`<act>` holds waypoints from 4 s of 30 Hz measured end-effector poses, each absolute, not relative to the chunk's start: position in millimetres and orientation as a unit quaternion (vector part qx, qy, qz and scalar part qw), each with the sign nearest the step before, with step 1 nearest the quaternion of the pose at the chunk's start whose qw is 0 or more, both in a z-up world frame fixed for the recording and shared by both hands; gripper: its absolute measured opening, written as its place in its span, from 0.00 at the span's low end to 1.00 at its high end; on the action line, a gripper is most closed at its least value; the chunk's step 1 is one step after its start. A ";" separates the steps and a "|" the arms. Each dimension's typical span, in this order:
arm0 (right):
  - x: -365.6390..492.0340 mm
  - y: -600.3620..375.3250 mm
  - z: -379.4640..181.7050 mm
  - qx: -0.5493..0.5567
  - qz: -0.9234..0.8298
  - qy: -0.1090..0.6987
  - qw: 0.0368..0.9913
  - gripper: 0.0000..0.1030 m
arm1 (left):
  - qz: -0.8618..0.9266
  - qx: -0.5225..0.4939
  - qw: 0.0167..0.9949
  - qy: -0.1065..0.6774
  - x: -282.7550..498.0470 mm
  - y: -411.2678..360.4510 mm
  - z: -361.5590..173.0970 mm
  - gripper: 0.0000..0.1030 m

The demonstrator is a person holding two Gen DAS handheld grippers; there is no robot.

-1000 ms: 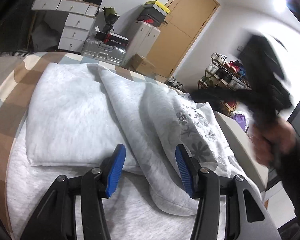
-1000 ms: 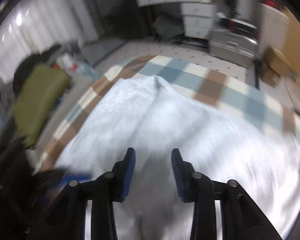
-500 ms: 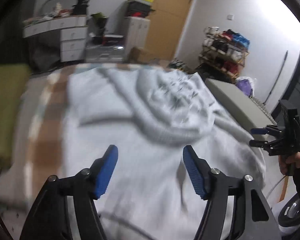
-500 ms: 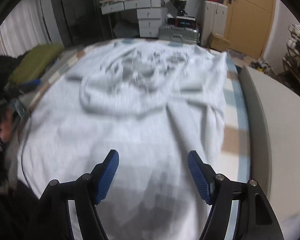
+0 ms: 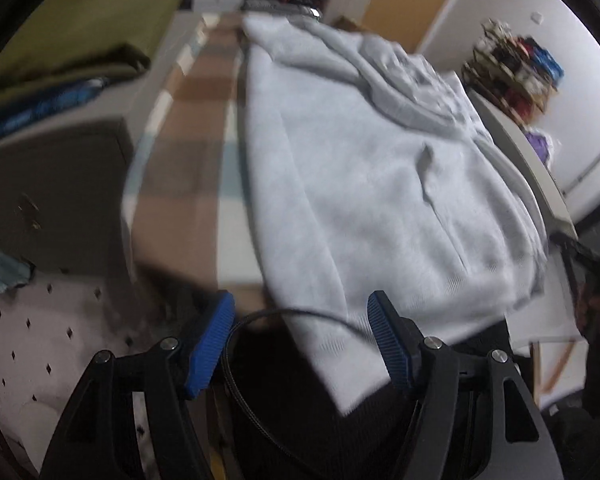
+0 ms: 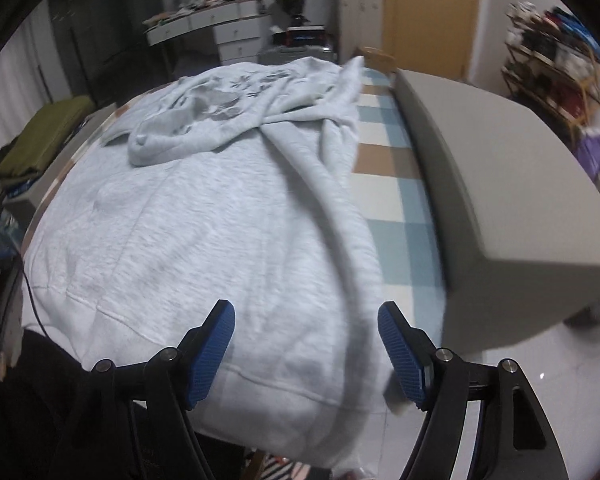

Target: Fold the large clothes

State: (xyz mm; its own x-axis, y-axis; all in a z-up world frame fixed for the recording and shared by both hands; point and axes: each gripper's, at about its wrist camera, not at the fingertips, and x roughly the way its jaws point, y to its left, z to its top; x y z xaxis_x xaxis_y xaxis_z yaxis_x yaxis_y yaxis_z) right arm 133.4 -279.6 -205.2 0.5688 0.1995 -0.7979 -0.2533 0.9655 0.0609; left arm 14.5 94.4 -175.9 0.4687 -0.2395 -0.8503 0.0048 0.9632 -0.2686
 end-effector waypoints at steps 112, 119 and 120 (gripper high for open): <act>232.3 -307.5 -124.0 0.302 0.314 0.355 0.827 0.06 | -0.211 -0.243 0.840 0.437 167.7 108.8 -96.4 0.03; 356.5 -280.7 -191.5 0.296 0.208 0.473 0.803 0.10 | -0.128 -0.300 0.753 0.571 264.8 115.2 -198.3 0.15; 371.8 -280.0 -206.5 0.300 0.195 0.494 0.793 0.12 | -0.126 -0.307 0.747 0.576 262.5 116.3 -203.6 0.16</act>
State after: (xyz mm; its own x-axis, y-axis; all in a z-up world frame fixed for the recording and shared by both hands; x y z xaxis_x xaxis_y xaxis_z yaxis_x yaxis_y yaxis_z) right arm 371.8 -280.0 -206.5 0.4369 0.6048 -0.6658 -0.0125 0.7443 0.6678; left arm 262.5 116.3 -203.6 0.3042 -0.5420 -0.7834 -0.1662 0.7795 -0.6039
